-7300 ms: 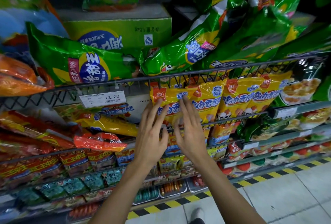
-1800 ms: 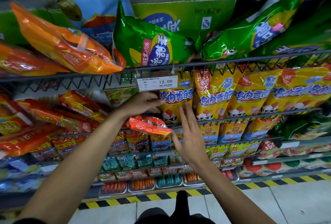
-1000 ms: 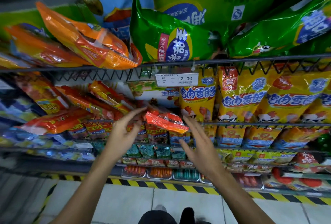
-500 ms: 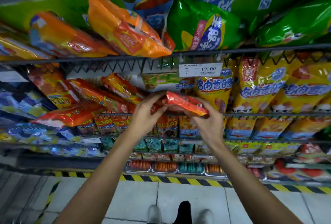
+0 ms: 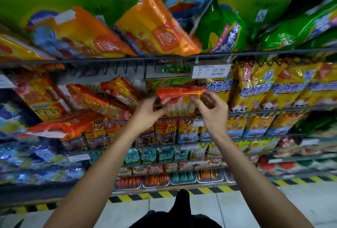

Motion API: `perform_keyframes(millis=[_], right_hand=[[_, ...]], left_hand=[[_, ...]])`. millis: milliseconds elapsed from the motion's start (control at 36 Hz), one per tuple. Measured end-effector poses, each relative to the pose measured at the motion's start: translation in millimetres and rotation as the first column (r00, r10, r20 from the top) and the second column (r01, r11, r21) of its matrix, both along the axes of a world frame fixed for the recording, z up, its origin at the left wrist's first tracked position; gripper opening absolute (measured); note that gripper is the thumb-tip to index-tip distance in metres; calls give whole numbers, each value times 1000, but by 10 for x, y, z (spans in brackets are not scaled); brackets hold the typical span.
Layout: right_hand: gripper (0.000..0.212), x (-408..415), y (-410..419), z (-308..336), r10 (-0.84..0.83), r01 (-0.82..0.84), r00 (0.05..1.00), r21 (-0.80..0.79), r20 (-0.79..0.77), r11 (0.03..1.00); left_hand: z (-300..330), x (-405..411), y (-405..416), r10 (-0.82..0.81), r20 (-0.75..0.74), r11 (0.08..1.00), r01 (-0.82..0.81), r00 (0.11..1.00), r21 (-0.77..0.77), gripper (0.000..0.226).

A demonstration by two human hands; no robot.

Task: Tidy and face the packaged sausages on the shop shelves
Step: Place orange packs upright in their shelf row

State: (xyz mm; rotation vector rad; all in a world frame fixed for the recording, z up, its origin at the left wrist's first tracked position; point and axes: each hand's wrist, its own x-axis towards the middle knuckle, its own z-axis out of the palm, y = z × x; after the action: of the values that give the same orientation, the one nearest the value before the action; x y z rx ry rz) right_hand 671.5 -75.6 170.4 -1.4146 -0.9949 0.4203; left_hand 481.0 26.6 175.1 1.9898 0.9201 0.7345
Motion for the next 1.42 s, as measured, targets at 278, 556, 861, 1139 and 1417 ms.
perform_keyframes(millis=[278, 556, 861, 1139, 1417], right_hand=[[43, 26, -97, -69, 187, -159, 971, -185, 146, 970], [32, 97, -40, -159, 271, -168, 917, -334, 292, 928], [101, -72, -306, -461, 144, -207, 831, -58, -538, 977], [94, -255, -480, -402, 197, -311, 592, 5, -782, 950], [19, 0, -558, 260, 116, -143, 966, -104, -229, 984]], left_hand=[[9, 37, -47, -44, 117, 994, 54, 992, -90, 38], [55, -125, -225, 43, 368, 996, -11, 929, -90, 28], [-93, -296, -589, 252, 705, 903, 102, 663, -418, 34], [-353, -161, -874, 529, 634, 616, 259, 564, -744, 87], [-641, -453, -882, 676, 436, 504, 58, 594, -862, 43]])
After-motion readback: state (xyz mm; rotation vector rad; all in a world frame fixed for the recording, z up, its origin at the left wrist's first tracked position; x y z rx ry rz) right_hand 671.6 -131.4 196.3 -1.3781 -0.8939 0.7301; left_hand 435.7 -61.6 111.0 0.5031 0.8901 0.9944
